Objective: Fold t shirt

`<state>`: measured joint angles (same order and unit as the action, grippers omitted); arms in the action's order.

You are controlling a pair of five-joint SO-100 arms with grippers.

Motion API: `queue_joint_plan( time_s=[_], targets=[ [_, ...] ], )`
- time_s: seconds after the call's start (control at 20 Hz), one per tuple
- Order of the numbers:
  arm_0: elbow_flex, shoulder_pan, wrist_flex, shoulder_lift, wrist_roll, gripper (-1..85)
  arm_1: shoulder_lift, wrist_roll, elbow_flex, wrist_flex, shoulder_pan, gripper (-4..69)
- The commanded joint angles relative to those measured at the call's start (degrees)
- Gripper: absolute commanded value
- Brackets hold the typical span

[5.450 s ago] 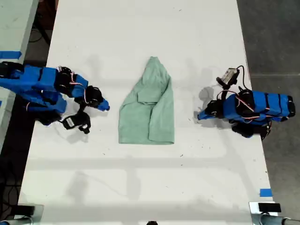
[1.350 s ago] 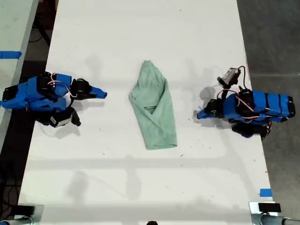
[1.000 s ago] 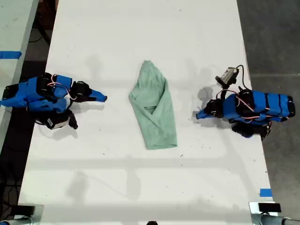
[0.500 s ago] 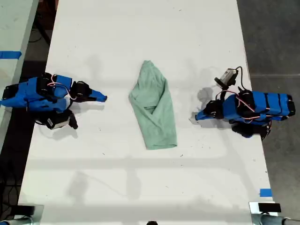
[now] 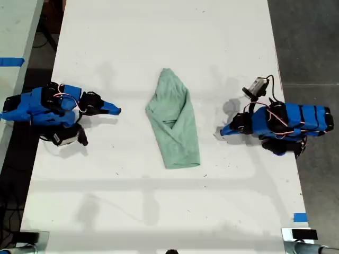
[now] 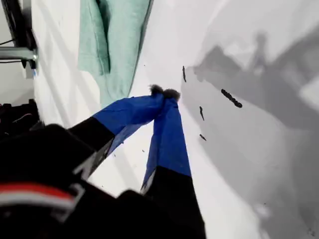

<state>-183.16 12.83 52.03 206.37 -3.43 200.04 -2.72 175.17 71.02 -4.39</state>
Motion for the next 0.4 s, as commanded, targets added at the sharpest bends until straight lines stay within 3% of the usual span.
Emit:
queue_joint_plan(
  time_s=[0.0,0.1,0.35],
  targets=[
    [-0.44,0.0,-1.23,0.35,0.88,-0.2,0.88,-1.05,1.93,1.49,-0.7,-1.5],
    [-0.44,0.0,-1.23,0.35,0.88,-0.2,0.88,-4.48,2.2,2.99,-1.14,-1.5],
    [-0.44,-0.7,-1.58,0.35,0.88,-0.2,0.88,-4.22,2.2,3.16,-1.23,-1.5]
  ],
)
